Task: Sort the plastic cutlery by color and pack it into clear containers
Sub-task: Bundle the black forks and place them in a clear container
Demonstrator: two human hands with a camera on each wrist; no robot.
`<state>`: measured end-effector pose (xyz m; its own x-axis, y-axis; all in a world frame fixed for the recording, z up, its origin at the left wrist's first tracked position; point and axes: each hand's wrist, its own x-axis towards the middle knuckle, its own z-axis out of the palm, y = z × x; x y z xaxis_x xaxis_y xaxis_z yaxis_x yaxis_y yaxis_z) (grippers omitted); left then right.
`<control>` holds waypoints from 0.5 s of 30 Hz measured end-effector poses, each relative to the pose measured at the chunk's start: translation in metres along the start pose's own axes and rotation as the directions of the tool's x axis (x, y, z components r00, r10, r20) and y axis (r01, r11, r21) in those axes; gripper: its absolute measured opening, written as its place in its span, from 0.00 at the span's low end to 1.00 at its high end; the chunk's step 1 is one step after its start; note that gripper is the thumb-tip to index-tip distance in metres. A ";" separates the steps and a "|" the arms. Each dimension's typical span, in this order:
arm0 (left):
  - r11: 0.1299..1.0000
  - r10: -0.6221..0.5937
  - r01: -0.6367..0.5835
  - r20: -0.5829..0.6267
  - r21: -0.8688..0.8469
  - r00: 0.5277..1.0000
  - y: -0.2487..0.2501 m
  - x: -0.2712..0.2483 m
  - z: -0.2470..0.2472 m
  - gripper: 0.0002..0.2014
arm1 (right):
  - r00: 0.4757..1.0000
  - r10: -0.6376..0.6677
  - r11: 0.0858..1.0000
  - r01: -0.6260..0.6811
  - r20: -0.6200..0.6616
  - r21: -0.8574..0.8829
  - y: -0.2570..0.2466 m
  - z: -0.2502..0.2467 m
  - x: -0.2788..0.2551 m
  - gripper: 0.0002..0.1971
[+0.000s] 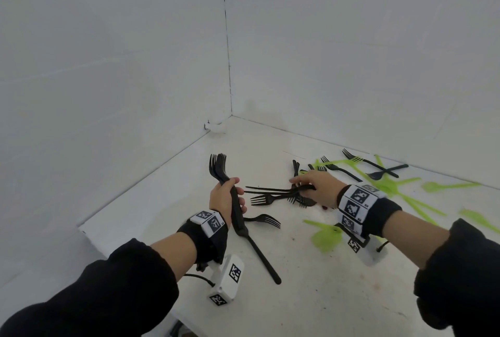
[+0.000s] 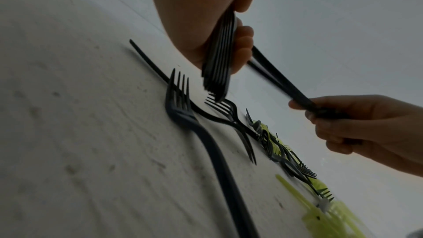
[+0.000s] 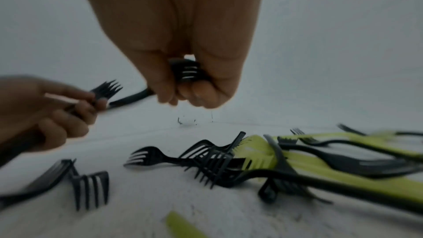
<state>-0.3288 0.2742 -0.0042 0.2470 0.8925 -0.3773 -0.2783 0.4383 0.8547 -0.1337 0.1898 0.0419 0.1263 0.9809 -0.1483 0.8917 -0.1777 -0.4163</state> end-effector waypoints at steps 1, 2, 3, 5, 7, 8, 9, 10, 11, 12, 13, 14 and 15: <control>1.000 0.006 -0.006 -0.001 0.002 1.000 0.000 0.000 0.000 0.08 | 1.000 0.014 1.000 -0.014 -0.022 0.002 0.000 0.005 0.003 0.18; 1.000 0.014 -0.014 -0.003 0.003 1.000 0.000 0.000 -0.001 0.08 | 0.999 0.026 1.000 -0.026 -0.031 -0.008 -0.001 0.010 0.007 0.17; 1.000 0.023 -0.023 -0.005 0.002 1.000 0.001 0.000 -0.001 0.08 | 0.999 0.035 0.999 -0.035 -0.025 -0.018 -0.002 0.017 0.010 0.17; 0.999 0.039 -0.039 -0.011 -0.011 0.999 0.003 0.001 0.000 0.08 | 0.999 0.029 0.999 -0.029 0.015 -0.041 -0.009 0.031 0.017 0.17; 0.998 0.048 -0.049 -0.016 -0.029 0.999 0.005 0.002 0.000 0.07 | 0.999 -0.002 0.998 0.005 0.051 -0.066 -0.021 0.045 0.020 0.17; 0.998 0.054 -0.054 -0.016 -0.033 0.998 0.006 0.002 -0.001 0.07 | 0.997 -0.025 0.997 0.031 0.078 -0.070 -0.026 0.053 0.022 0.20; 0.998 0.060 -0.060 -0.018 -0.033 0.998 0.007 0.002 -0.001 0.06 | 0.992 -0.047 0.996 0.056 0.120 -0.072 -0.031 0.059 0.023 0.24; 0.997 0.067 -0.067 -0.020 -0.029 0.998 0.007 0.002 -0.002 0.06 | 0.983 -0.049 0.995 0.064 0.176 -0.079 -0.036 0.064 0.025 0.29; 0.997 0.072 -0.073 -0.022 -0.026 0.997 0.008 0.001 -0.004 0.06 | 0.971 -0.039 0.993 0.063 0.236 -0.097 -0.040 0.067 0.026 0.33; 0.997 0.076 -0.077 -0.023 -0.025 0.997 0.008 0.001 -0.006 0.06 | 0.960 -0.031 0.990 0.068 0.280 -0.125 -0.043 0.069 0.028 0.34; 0.997 0.079 -0.079 -0.024 -0.024 0.997 0.009 0.001 -0.008 0.06 | 0.952 -0.030 0.983 0.084 0.306 -0.166 -0.044 0.070 0.029 0.33; 0.997 0.079 -0.080 -0.027 -0.022 0.996 0.009 0.001 -0.010 0.06 | 0.949 -0.038 0.973 0.106 0.312 -0.204 -0.044 0.071 0.030 0.30; 0.997 0.080 -0.080 -0.032 -0.019 0.996 0.008 0.001 -0.013 0.05 | 0.951 -0.051 0.964 0.126 0.304 -0.234 -0.044 0.071 0.030 0.27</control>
<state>-0.3427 0.2799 -0.0022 0.1944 0.9275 -0.3192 -0.3145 0.3672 0.8754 -0.2001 0.2210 -0.0076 -0.0575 0.9179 -0.3927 0.9772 -0.0289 -0.2106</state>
